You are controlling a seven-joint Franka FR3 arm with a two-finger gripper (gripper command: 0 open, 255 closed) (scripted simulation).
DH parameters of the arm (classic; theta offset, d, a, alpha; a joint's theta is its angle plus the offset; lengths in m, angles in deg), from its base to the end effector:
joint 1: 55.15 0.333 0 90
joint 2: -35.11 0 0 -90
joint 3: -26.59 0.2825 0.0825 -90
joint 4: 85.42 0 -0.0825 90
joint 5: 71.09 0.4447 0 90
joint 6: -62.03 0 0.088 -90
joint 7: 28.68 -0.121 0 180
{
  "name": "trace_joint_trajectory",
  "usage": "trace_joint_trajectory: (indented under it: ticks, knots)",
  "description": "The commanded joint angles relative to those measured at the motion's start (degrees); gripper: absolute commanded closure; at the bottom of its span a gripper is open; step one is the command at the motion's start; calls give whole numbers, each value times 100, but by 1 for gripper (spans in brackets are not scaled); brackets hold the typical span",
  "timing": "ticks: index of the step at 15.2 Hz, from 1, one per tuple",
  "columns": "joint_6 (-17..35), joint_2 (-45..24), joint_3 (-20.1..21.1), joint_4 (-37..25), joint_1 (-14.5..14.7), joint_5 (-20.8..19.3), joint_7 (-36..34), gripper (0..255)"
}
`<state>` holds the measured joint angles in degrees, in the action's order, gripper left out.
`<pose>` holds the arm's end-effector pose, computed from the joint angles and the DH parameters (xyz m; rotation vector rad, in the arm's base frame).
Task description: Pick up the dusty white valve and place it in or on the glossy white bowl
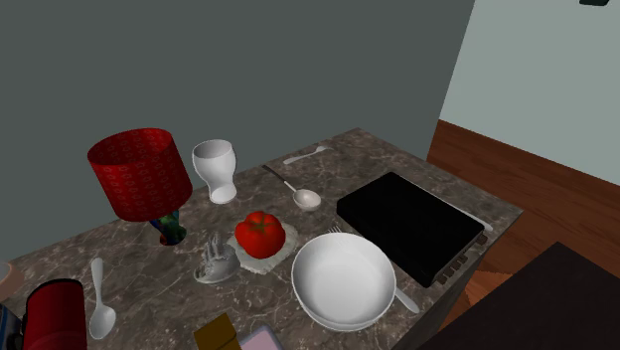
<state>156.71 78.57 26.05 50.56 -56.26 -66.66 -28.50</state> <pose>0.4060 -0.0032 0.5405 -3.0576 0.0429 -0.0595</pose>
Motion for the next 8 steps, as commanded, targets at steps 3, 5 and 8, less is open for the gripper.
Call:
trace_joint_trajectory:
  ticks: [3,5,8]
  knots:
    - [296,-223,158,98,71,102,-134,0]
    - [593,-474,315,168,141,198,-265,0]
    - [1036,-901,546,218,244,324,-458,0]
